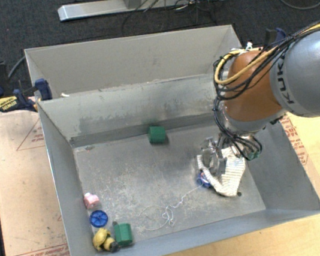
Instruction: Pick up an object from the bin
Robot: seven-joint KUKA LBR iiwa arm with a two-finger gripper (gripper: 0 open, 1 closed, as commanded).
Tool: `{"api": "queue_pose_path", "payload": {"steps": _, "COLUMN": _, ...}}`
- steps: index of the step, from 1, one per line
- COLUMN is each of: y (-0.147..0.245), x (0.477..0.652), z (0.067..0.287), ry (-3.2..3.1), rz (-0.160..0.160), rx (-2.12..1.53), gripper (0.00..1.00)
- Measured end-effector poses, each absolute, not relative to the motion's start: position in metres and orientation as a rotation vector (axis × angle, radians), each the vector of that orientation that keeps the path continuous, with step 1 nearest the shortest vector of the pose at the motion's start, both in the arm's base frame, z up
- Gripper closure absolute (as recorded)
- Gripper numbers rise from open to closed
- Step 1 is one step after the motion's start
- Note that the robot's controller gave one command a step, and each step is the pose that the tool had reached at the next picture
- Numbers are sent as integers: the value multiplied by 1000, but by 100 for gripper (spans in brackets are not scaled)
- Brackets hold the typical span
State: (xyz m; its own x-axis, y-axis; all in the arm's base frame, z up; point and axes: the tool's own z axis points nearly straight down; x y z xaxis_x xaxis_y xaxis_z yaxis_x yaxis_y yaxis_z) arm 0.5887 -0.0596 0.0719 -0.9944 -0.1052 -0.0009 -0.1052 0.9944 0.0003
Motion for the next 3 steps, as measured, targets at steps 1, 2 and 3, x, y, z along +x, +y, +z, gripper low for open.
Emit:
{"api": "queue_pose_path", "payload": {"steps": 1, "y": -60, "x": 589, "z": 72, "ry": 3136, "rz": 0, "rx": -166, "gripper": 100}}
{"api": "queue_pose_path", "payload": {"steps": 2, "y": -60, "x": 589, "z": 72, "ry": 3136, "rz": 0, "rx": -166, "gripper": 100}}
{"api": "queue_pose_path", "payload": {"steps": 3, "y": -60, "x": 589, "z": 72, "ry": 3136, "rz": 0, "rx": -166, "gripper": 100}}
